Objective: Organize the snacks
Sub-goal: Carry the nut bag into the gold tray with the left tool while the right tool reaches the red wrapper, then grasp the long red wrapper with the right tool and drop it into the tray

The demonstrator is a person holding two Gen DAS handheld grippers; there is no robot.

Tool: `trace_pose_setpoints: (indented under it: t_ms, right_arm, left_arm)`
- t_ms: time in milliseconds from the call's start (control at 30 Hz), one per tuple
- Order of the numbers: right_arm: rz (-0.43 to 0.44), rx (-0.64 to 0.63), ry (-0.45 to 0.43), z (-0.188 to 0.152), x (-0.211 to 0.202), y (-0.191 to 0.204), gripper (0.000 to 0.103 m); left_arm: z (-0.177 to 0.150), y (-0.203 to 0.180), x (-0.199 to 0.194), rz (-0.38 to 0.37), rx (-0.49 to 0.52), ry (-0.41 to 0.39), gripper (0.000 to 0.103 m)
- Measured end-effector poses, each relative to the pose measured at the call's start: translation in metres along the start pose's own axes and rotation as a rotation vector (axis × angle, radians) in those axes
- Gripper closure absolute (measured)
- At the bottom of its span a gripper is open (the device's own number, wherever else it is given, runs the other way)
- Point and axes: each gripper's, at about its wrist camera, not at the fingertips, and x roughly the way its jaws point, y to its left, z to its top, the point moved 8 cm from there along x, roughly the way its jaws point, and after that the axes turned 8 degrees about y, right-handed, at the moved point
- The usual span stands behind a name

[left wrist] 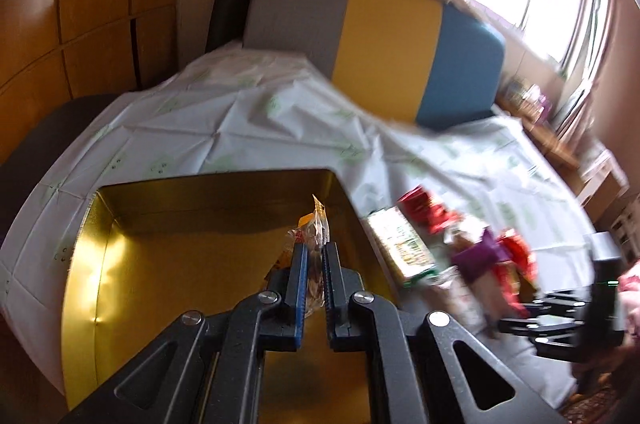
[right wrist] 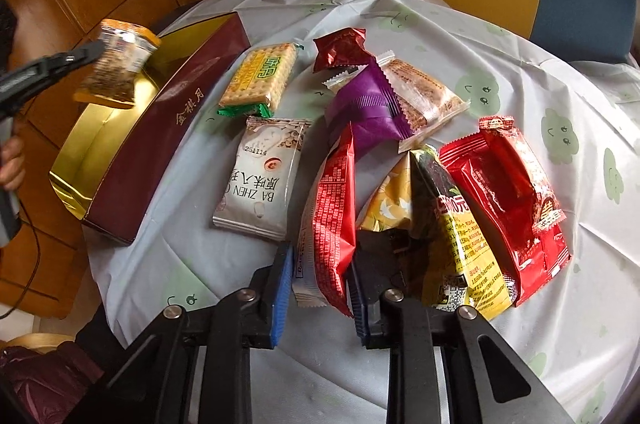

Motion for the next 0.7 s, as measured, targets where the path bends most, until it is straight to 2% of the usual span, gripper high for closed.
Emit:
trace_pose_setpoints:
  t_ms: [167,333,367,400,433,700]
  right_arm:
    - [0.004,-0.003,0.000,0.000,0.000,0.000,0.078]
    - [-0.005,-0.013,0.004,-0.001,0.000,-0.001,0.078]
    - [-0.008,-0.015,0.005,-0.002,0.001,-0.001,0.078]
    - [-0.010,-0.017,0.005,-0.002,0.001,-0.001,0.078]
    - [-0.011,-0.019,0.005,-0.002,0.001,-0.001,0.078]
    - [-0.019,-0.028,0.005,-0.004,0.000,0.002,0.079]
  left_arm:
    - [0.003,-0.001,0.039,0.052,-0.001,0.048,0.096]
    - [0.003,-0.010,0.058,0.080,0.007,0.090,0.092]
    - [0.003,-0.011,0.057,0.083,0.003,0.089,0.089]
    - [0.002,-0.011,0.053,0.090,-0.001,0.084,0.078]
    - [0.001,-0.012,0.049,0.099,-0.004,0.077,0.075]
    - [-0.022,-0.026,-0.007,0.169,0.009,-0.005,0.073]
